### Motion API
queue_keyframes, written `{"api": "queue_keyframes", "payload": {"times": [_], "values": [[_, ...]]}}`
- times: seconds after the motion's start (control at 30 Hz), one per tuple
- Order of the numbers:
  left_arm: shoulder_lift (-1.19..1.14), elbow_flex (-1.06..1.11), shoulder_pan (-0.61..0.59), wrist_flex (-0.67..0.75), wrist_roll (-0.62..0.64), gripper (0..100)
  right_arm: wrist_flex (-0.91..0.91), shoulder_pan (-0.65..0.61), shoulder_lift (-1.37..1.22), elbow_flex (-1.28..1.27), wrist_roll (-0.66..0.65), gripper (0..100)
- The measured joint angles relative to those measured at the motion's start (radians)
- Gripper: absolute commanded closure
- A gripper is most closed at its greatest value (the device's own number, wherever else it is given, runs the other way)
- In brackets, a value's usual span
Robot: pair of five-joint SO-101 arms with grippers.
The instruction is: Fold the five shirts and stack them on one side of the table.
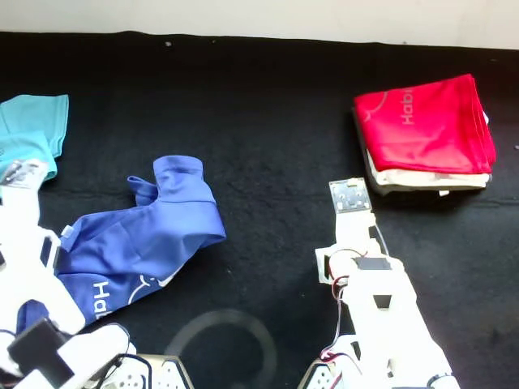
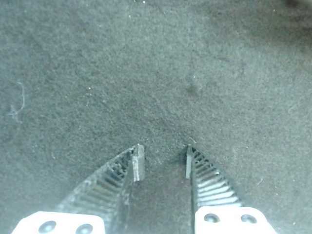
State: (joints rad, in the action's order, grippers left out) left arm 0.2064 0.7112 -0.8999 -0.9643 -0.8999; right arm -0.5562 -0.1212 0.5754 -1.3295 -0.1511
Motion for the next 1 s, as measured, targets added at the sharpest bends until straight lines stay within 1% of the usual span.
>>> {"api": "queue_keyframes", "payload": {"times": [0.1, 0.13, 0.3, 0.37, 0.57, 0.67, 0.83, 0.9, 1.0], "values": [[-0.034, 0.002, -0.021, 0.038, -0.005, 80, 0.000, 0.000, 0.000, 0.000, 0.000, 85.4], [-0.034, 0.003, -0.021, 0.038, -0.005, 82, 0.000, 0.000, 0.000, 0.000, 0.000, 85.4], [-0.034, 0.003, -0.018, 0.043, -0.005, 100, 0.000, 0.000, 0.000, 0.000, 0.000, 85.4], [-0.034, 0.003, -0.020, 0.043, -0.005, 98, 0.000, 0.000, 0.000, 0.000, 0.000, 85.4], [-0.034, -0.055, -0.020, 0.038, -0.005, 99, 0.000, 0.000, 0.000, 0.000, 0.000, 85.4], [-0.034, -0.123, -0.021, -0.032, -0.005, 99, 0.000, 0.000, 0.000, 0.000, 0.000, 85.4], [-0.034, -0.284, -0.025, -0.204, -0.005, 99, -0.008, -0.021, 0.000, 0.011, 0.000, 85.4], [-0.034, -0.334, -0.044, -0.249, -0.005, 99, -0.080, -0.054, -0.012, 0.081, 0.000, 85.4], [-0.034, -0.367, -0.075, -0.275, -0.005, 99, -0.244, -0.120, -0.052, 0.282, 0.000, 85.2]]}}
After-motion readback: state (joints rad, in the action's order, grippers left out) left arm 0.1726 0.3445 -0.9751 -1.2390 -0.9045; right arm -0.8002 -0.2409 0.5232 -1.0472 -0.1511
